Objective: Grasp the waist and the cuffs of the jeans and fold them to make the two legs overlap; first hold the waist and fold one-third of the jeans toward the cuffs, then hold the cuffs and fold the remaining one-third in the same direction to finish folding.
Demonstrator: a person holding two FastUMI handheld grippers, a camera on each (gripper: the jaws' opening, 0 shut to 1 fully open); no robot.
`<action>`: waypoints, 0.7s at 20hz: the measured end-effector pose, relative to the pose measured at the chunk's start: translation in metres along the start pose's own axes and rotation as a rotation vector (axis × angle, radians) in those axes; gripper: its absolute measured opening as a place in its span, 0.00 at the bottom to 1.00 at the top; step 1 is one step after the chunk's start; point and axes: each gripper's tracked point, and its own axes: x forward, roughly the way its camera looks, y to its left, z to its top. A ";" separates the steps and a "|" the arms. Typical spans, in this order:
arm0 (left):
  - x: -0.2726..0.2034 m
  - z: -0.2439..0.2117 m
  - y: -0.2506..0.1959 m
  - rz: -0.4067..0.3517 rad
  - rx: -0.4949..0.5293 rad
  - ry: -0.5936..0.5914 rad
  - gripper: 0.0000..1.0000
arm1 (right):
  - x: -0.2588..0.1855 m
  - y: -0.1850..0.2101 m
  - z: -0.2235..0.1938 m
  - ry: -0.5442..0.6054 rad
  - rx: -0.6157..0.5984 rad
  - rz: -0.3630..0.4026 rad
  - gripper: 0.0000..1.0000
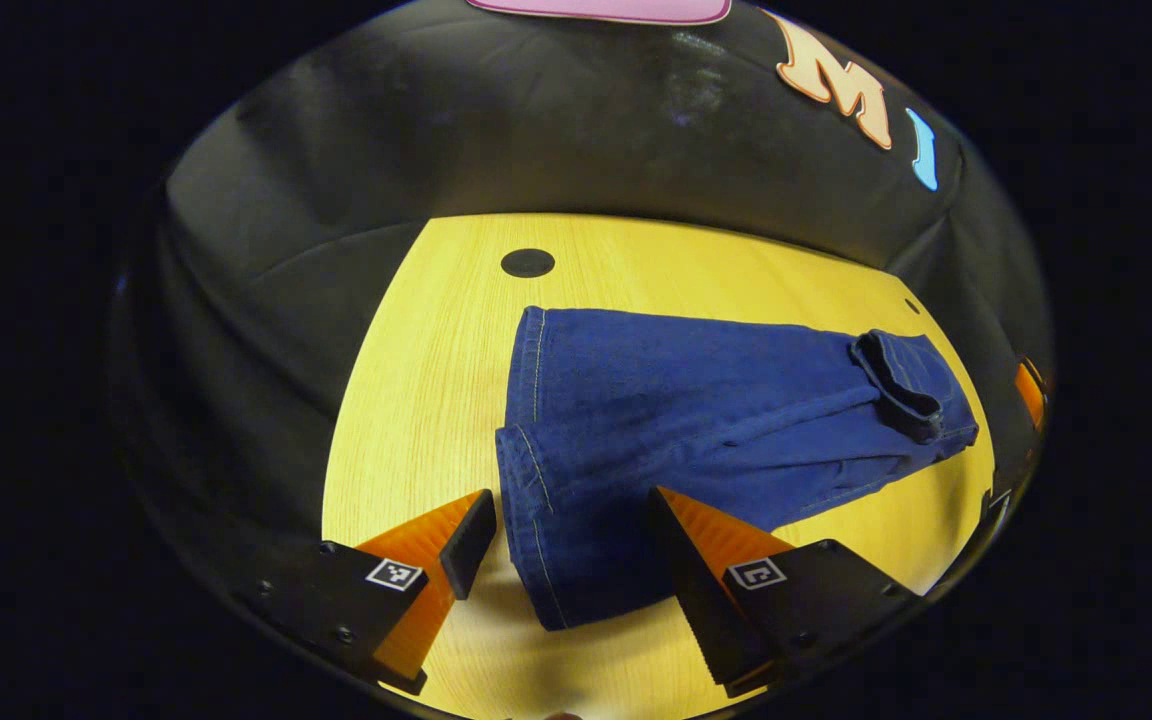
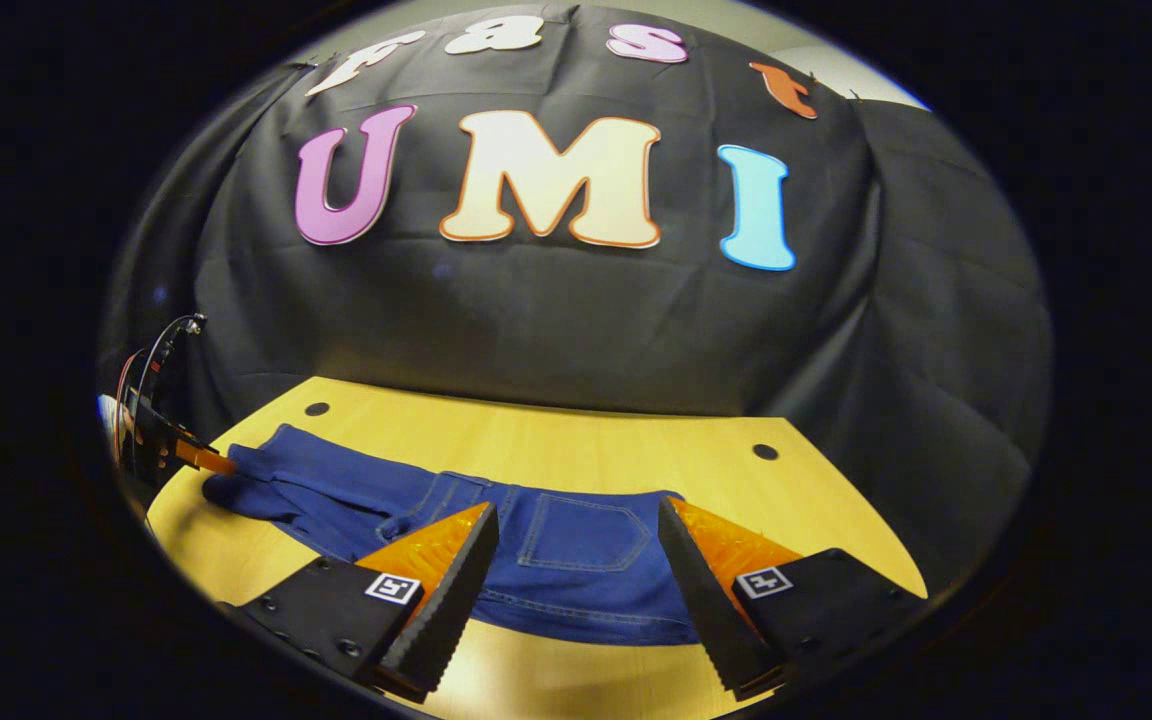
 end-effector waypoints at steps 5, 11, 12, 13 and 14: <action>0.019 -0.009 0.007 0.029 0.039 0.081 0.97 | -0.004 -0.001 0.002 0.018 0.059 -0.027 0.99; 0.019 -0.010 -0.016 -0.028 0.074 0.105 0.66 | -0.007 -0.015 0.011 0.005 0.065 -0.051 0.99; 0.022 -0.005 -0.019 -0.034 0.050 0.080 0.46 | -0.008 -0.018 0.014 -0.002 0.062 -0.054 0.99; 0.022 -0.004 -0.022 -0.030 0.031 0.081 0.26 | -0.008 -0.022 0.016 -0.007 0.059 -0.057 0.98; 0.021 -0.003 -0.021 -0.026 0.029 0.078 0.06 | -0.009 -0.025 0.019 -0.016 0.055 -0.059 0.99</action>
